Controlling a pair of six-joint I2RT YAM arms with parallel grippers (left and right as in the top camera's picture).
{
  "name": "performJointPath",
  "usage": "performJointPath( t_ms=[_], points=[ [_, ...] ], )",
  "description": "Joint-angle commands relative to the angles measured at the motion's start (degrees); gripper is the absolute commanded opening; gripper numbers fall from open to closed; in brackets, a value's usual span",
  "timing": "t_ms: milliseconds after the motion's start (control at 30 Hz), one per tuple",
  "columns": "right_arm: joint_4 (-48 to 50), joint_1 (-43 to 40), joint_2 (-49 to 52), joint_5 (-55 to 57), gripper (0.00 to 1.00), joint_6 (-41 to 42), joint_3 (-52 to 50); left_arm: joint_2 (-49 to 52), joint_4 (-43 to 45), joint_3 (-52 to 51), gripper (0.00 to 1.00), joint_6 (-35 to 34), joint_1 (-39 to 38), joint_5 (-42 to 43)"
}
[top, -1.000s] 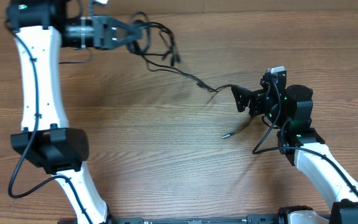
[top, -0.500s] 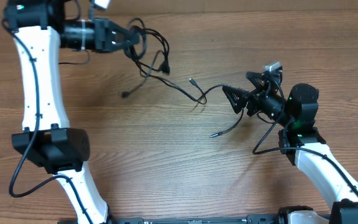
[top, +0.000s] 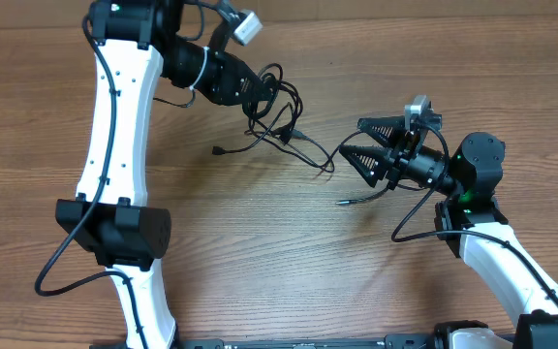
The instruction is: Untangle cables
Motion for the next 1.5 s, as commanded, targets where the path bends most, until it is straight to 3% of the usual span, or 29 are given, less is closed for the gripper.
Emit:
performJointPath(
  t_ms=[0, 133, 300, 433, 600, 633, 700, 867, 967, 1033, 1133, 1467],
  points=[
    [0.31, -0.15, -0.17, 1.36, 0.83, 1.27, 0.5, -0.48, -0.11, 0.85, 0.04, 6.62, -1.57, -0.57],
    [-0.02, -0.15, -0.17, 12.39, 0.84, 10.54, 0.63, -0.48, -0.09, 0.85, 0.04, 7.85, -2.54, -0.68],
    [-1.79, 0.04, -0.15, 13.27, 0.85, 21.42, 3.56, -0.48, 0.33, 0.85, 0.04, 7.8, -2.51, -1.86],
    [-17.07, 0.24, -0.15, 11.67, 0.84, 21.2, 12.59, -0.48, 0.96, 0.85, 0.04, 7.82, -2.51, -2.29],
    [-42.36, 0.24, -0.15, 8.72, 0.86, 6.67, 27.87, -0.48, 1.84, 0.85, 0.04, 8.41, -2.51, -4.11],
    [-48.02, 0.24, -0.15, 8.07, 0.87, 1.25, 31.12, -0.48, 1.81, 0.85, 0.04, 9.38, -2.54, -4.72],
    [-62.97, 0.39, -0.15, 6.29, 0.9, -17.79, 38.58, -0.48, 1.62, 0.85, 0.04, 11.8, -2.54, -6.4],
    [-78.16, 1.79, -0.17, 6.25, 0.96, -46.4, 42.27, -0.48, -0.11, 0.83, 0.04, 16.7, -3.1, -4.92],
    [-83.49, 2.4, -0.04, 7.06, 0.98, -56.65, 42.25, -0.48, -0.11, 0.83, 0.04, 20.96, -4.28, -1.97],
    [-84.83, 2.67, -0.04, 7.06, 0.96, -60.87, 42.25, -0.48, -0.11, 0.83, 0.04, 24.15, -5.4, 0.37],
    [-83.95, 2.67, -0.04, 7.06, 0.86, -64.32, 42.23, -0.48, -0.11, 0.85, 0.04, 27.93, -7.3, 2.03],
    [-76.85, 2.64, -0.04, 7.06, 0.84, -65.31, 42.23, -0.48, -0.11, 0.83, 0.04, 31.82, -13.9, 2.03]
  ],
)
